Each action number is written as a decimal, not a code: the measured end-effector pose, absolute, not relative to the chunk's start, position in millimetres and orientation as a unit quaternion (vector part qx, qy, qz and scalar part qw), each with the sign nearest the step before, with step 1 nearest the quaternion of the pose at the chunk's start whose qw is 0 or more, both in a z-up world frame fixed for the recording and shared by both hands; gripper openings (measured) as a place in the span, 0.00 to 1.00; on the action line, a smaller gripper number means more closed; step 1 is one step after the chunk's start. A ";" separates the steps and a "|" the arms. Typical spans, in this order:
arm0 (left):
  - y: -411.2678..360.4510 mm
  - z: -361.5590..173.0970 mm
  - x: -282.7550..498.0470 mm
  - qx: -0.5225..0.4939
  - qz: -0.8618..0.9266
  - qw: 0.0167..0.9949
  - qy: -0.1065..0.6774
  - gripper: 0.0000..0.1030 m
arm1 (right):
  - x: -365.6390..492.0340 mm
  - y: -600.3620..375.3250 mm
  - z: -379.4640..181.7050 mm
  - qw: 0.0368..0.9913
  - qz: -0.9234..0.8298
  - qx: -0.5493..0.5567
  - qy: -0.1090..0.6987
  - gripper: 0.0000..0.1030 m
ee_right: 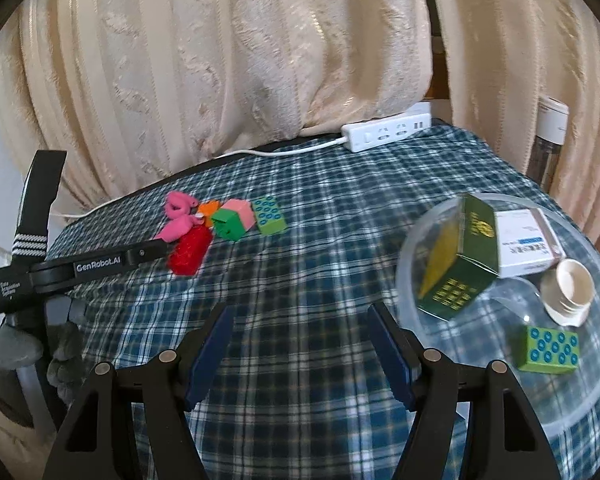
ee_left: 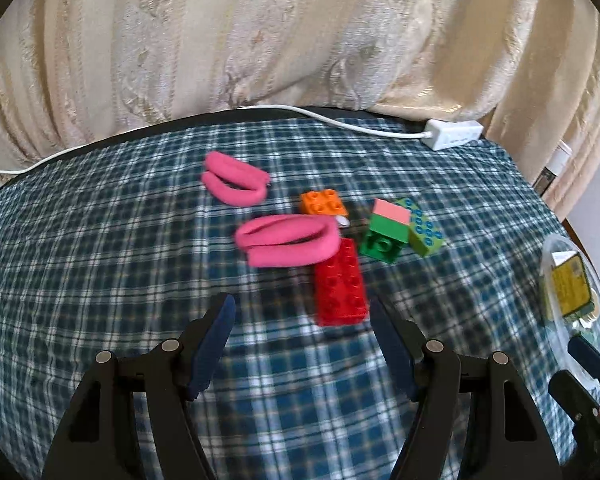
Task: Organize objects
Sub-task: 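Move both grippers from the bowl over to the pink curlers and blocks, then grasp the pink foam curler with the left gripper while the right grasps the red block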
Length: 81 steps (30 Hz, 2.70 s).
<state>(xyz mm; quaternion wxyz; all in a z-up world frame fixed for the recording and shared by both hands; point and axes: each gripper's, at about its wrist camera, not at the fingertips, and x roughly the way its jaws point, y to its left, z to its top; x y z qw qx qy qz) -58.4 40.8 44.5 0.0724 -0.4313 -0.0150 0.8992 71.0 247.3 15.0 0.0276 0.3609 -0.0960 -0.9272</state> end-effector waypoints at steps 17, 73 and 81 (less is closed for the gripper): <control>27.8 36.3 -105.2 -0.434 0.899 0.062 0.015 0.74 | 46.3 228.3 -0.3 0.064 -0.913 0.392 -0.092 0.76; -19.7 38.3 -153.7 -0.421 0.897 0.121 -0.052 0.81 | -107.4 133.9 -28.0 0.089 -0.893 0.441 -0.026 0.37; -23.5 36.2 -156.0 -0.425 0.896 0.116 -0.055 0.81 | -93.5 124.1 -27.2 0.147 -0.892 0.427 -0.010 0.34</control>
